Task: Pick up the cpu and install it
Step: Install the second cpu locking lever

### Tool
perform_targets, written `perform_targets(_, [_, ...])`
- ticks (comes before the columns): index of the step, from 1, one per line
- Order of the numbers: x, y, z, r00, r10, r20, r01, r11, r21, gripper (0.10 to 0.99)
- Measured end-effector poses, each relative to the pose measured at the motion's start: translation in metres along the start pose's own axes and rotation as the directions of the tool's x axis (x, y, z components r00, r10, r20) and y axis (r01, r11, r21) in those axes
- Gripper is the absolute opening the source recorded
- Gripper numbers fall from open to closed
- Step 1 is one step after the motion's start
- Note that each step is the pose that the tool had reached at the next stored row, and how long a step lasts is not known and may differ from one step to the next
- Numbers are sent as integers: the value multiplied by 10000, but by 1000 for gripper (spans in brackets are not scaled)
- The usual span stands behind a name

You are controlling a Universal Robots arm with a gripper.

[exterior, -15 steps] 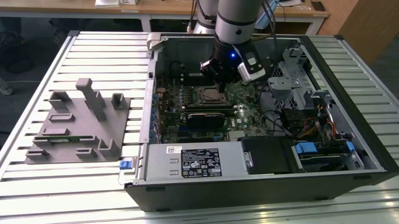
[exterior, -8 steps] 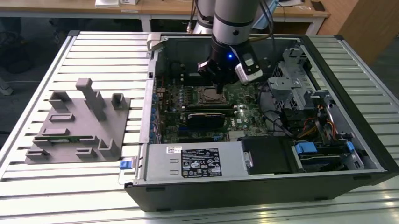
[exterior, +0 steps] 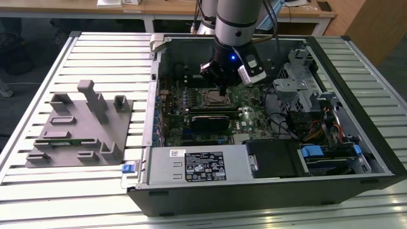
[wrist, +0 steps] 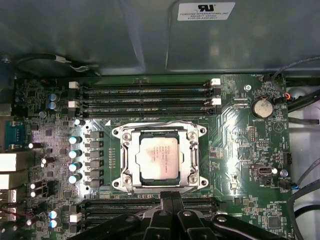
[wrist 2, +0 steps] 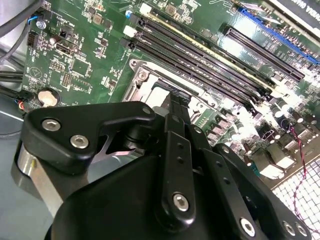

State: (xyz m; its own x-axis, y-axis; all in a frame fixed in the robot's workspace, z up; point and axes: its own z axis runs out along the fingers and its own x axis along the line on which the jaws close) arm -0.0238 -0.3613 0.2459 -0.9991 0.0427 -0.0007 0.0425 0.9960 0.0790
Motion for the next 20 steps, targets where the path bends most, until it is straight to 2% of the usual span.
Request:
perform_targets(11, [0,-12,13,10000,0,0,0,10000,0,106])
perform_targets(15, [-1,-36,32,10000,0,-1,0,10000,-3,106])
perform_targets(20, [33,-41,46,10000,1,-2,-1,10000,2,106])
